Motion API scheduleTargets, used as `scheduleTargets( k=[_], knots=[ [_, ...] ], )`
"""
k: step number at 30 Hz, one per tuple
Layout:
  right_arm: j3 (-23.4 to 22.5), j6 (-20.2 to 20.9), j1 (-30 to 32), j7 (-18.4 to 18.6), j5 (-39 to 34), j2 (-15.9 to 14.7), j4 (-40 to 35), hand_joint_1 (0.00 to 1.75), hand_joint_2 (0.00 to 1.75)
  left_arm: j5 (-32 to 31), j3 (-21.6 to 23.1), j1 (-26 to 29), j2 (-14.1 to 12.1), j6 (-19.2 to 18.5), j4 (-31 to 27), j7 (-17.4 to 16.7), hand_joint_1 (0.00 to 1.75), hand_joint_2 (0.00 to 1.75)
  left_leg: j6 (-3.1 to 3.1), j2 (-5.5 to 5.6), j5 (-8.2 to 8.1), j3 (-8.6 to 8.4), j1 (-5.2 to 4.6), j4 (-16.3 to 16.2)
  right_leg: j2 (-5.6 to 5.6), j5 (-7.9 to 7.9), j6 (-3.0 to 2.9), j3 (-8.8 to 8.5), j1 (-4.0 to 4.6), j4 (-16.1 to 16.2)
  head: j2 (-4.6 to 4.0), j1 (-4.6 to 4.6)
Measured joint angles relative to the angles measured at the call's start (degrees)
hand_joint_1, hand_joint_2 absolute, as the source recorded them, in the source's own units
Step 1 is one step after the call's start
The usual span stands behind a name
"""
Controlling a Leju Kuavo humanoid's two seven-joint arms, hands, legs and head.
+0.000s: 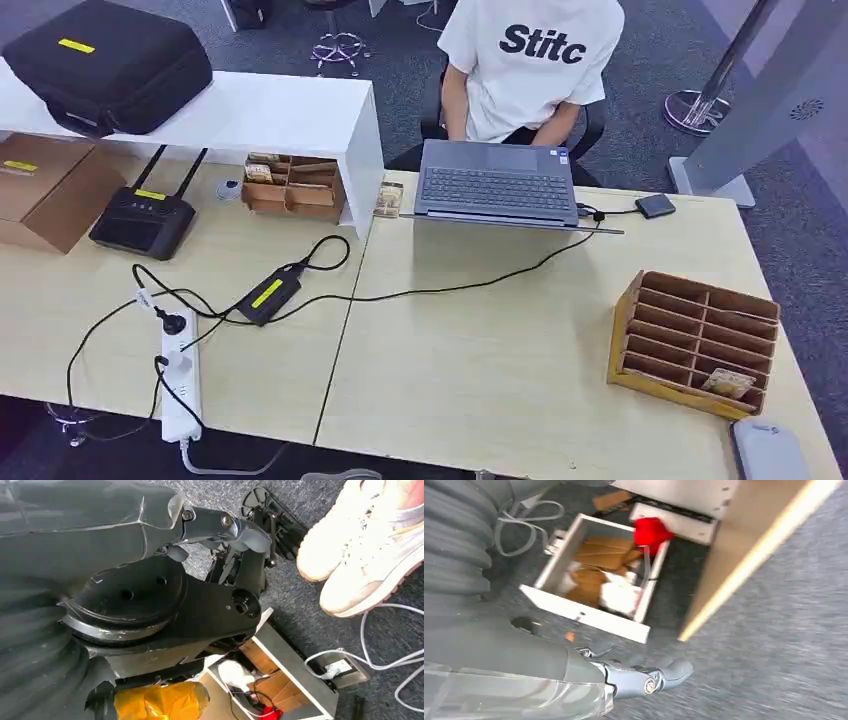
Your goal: Pass the card to the sensor for recognition and then transmit it.
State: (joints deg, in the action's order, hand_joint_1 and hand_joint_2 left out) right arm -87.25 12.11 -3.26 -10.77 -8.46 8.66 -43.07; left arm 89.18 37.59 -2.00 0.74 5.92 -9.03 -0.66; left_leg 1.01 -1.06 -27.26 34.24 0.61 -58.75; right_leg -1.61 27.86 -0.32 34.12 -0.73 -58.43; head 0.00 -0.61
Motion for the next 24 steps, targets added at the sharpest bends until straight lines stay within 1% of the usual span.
scheduleTargets(
  k=[1, 3, 5, 6, 7, 8, 10, 11, 12, 13, 14, 16, 21, 23, 24],
  knots=[
    [0.00, 0.32, 0.20, 0.09, -0.09, 0.60, -2.33, 0.00, 1.75, 0.02, 0.13, -0.01, -0.02, -0.04, 0.02, 0.08, 0.00, 1.75, 0.00, 0.00, 0.00, 0.00, 0.00, 0.00, 0.00, 0.01, 0.01, 0.01, 0.00, -0.01, 0.00, 0.04],
    [0.00, 2.61, 0.62, -0.97, -1.38, 2.05, -7.46, 0.00, 1.75, 0.35, 0.35, -0.01, -0.04, -0.02, 0.11, 0.50, 0.00, 1.75, 0.00, 0.00, 0.00, 0.00, 0.00, 0.00, 0.00, 0.02, 0.02, 0.00, 0.00, -0.01, 0.00, 0.04],
    [-0.15, 6.66, 0.65, -3.19, -6.06, 4.34, -14.05, 0.00, 1.75, 0.63, 0.37, 0.00, 0.04, 0.11, 0.11, 1.90, 0.00, 1.75, 0.00, -0.01, 0.00, 0.00, -0.01, 0.00, 0.00, 0.02, 0.02, 0.01, -0.01, -0.02, 0.00, 0.02],
    [-0.18, 7.84, 0.59, -3.48, -7.96, 5.28, -17.00, 0.00, 1.75, 0.66, 0.37, -0.01, 0.09, 0.11, 0.11, 2.45, 0.00, 1.75, 0.00, -0.01, 0.00, -0.01, -0.01, 0.00, 0.00, 0.02, 0.02, 0.00, 0.00, -0.02, 0.00, -0.02],
    [-0.20, 8.63, 0.48, -3.97, -9.78, 5.92, -19.51, 0.00, 0.00, 0.70, 0.37, -0.01, 0.15, 0.15, 0.11, 2.86, 0.00, 1.75, 0.00, 0.00, 0.00, -0.01, 0.00, 0.00, 0.00, 0.02, 0.02, -0.01, 0.00, -0.02, 0.00, 0.06],
    [-0.26, 9.25, 0.23, -4.75, -11.83, 6.45, -21.77, 0.00, 1.75, 0.70, 0.37, 0.01, 0.20, 0.29, 0.11, 3.21, 0.00, 1.75, 0.00, 0.00, 0.01, -0.01, 0.00, 0.00, 0.00, 0.02, 0.02, -0.02, 0.00, -0.01, 0.00, 0.02],
    [-0.31, 9.73, -0.14, -6.36, -15.13, 7.36, -25.97, 0.00, 1.75, 0.72, 0.37, 0.02, 0.39, 0.68, 0.11, 3.58, 0.00, 1.75, 0.00, 0.00, 0.01, -0.01, -0.01, 0.00, 0.00, 0.01, 0.02, -0.04, -0.01, -0.01, 0.00, 0.04],
    [-0.28, 9.88, -0.36, -7.90, -17.56, 7.71, -27.93, 0.00, 1.75, 0.72, 0.35, 0.02, 0.52, 0.79, 0.11, 4.02, 0.00, 1.75, -0.01, 0.00, 0.01, -0.01, -0.02, 0.00, 0.00, 0.01, 0.03, -0.06, -0.01, -0.01, 0.00, 0.02],
    [-0.11, 9.41, -0.47, -9.33, -19.82, 8.08, -29.82, 0.00, 1.75, 0.74, 0.26, 0.02, 0.66, 0.96, 0.11, 4.31, 0.00, 1.75, -0.01, 0.00, 0.00, -0.02, -0.02, 0.00, -0.01, 0.01, 0.03, -0.08, -0.01, 0.00, 0.00, 0.04],
    [0.17, 8.60, -0.48, -9.73, -20.84, 8.34, -31.25, 0.00, 1.75, 0.74, 0.22, 0.02, 0.72, 1.05, 0.11, 4.48, 0.00, 1.75, -0.01, 0.00, 0.00, -0.02, -0.02, 0.00, -0.01, 0.01, 0.03, -0.09, -0.01, 0.01, 0.00, 0.04],
    [0.74, 7.60, -0.44, -9.79, -21.55, 8.65, -33.15, 0.00, 1.75, 0.74, 0.20, 0.02, 0.90, 1.18, 0.11, 4.55, 0.00, 1.75, -0.02, 0.00, -0.01, -0.03, -0.03, 0.00, -0.01, 0.02, 0.03, -0.08, -0.02, 0.01, 0.00, 0.02],
    [1.38, 6.97, -0.46, -9.88, -22.01, 8.96, -35.44, 0.00, 1.75, 0.76, 0.13, 0.02, 1.01, 1.27, 0.11, 4.55, 0.00, 1.75, -0.03, 0.00, -0.01, -0.04, -0.03, -0.01, 0.00, 0.02, 0.03, -0.08, -0.02, 0.01, 0.00, 0.02],
    [2.62, 6.60, -0.31, -10.34, -22.84, 9.46, -38.59, 0.00, 1.75, 0.77, -0.22, 0.03, 1.25, 1.27, 0.11, 4.57, 0.00, 1.75, -0.03, 0.01, -0.02, -0.05, -0.02, -0.01, -0.01, 0.04, 0.06, -0.09, -0.02, 0.01, 0.00, 0.04],
    [3.06, 5.90, -0.06, -11.85, -23.81, 9.53, -39.27, 0.00, 1.75, 0.77, -0.31, 0.03, 1.29, 1.31, 0.11, 4.59, 0.00, 1.75, -0.03, 0.00, -0.02, -0.06, -0.02, -0.01, -0.01, 0.04, 0.06, -0.08, -0.02, 0.01, 0.00, 0.02],
    [4.00, 3.68, 0.66, -13.74, -25.21, 9.53, -40.10, 0.00, 1.75, 0.76, -0.39, 0.03, 1.31, 1.47, 0.11, 4.66, 0.00, 1.75, -0.03, 0.02, -0.02, -0.07, -0.02, -0.01, -0.04, 0.05, 0.07, -0.09, -0.02, 0.01, 0.00, 0.02]
  ],
)
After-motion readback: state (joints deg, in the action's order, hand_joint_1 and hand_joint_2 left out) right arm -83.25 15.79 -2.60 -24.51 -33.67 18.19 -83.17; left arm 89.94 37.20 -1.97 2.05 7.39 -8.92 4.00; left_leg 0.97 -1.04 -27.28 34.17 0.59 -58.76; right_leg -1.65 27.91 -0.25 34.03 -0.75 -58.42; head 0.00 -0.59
